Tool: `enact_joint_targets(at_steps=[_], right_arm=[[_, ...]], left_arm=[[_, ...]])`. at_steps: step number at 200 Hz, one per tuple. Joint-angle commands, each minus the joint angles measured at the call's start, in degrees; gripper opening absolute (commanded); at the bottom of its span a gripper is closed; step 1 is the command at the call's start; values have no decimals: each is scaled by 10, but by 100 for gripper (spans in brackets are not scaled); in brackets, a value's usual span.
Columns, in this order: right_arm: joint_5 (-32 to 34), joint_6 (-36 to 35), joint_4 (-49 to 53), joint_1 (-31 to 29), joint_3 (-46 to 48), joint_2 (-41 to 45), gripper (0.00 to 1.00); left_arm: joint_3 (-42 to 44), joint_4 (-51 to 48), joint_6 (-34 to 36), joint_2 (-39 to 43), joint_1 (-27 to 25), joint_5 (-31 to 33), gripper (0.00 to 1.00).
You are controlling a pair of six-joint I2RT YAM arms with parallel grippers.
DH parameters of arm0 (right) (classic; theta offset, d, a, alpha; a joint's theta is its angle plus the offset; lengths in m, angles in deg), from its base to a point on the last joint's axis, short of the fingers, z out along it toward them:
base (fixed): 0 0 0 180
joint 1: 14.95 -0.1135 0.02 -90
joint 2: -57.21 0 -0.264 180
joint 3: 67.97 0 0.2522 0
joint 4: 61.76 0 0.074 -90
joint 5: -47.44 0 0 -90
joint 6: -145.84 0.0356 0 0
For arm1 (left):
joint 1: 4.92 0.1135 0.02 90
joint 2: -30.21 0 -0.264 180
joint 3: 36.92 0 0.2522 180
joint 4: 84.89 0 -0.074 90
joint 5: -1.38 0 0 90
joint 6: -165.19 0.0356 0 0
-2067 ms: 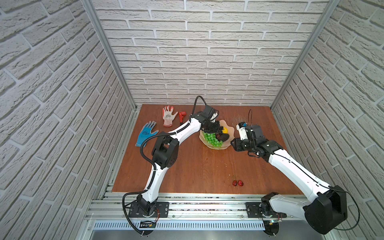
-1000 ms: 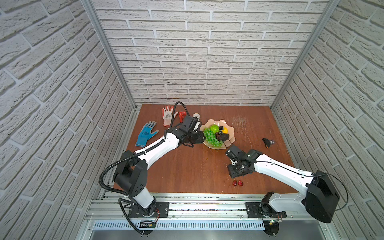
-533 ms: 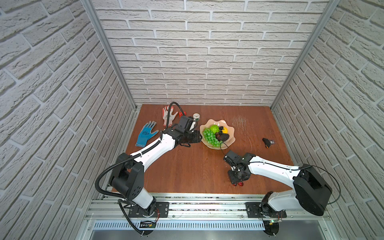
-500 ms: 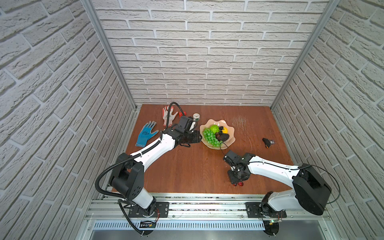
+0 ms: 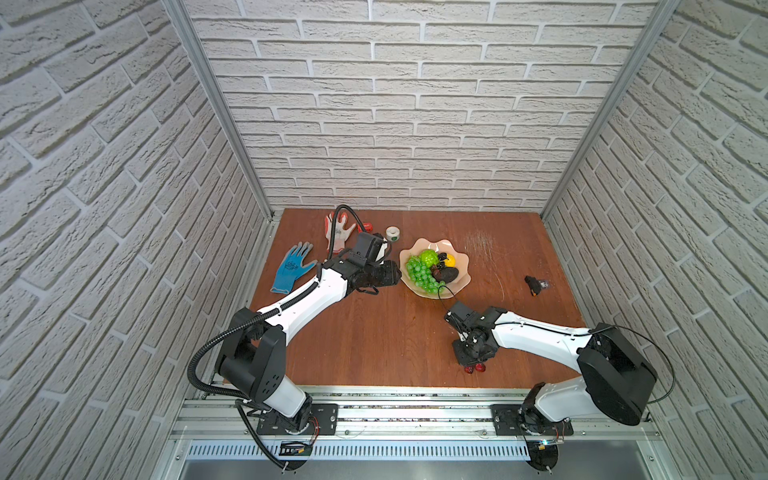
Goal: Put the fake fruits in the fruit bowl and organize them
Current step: 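Lower the right gripper to the red cherries on the table while the left gripper withdraws, then close the right gripper on the red cherry stem and lift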
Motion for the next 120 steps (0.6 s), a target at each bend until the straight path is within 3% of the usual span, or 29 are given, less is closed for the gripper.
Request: enact_joint_targets(at_steps=[1, 8, 120], right_arm=[[-3, 2, -15, -4, 5, -7, 14], [0, 1, -12, -4, 4, -6, 6], [53, -8, 68, -3, -105, 99, 6]], left_arm=[[11, 20, -1, 19, 5, 7, 48], [13, 20, -2, 20, 5, 7, 48], [52, -5, -13, 72, 10, 48, 48]])
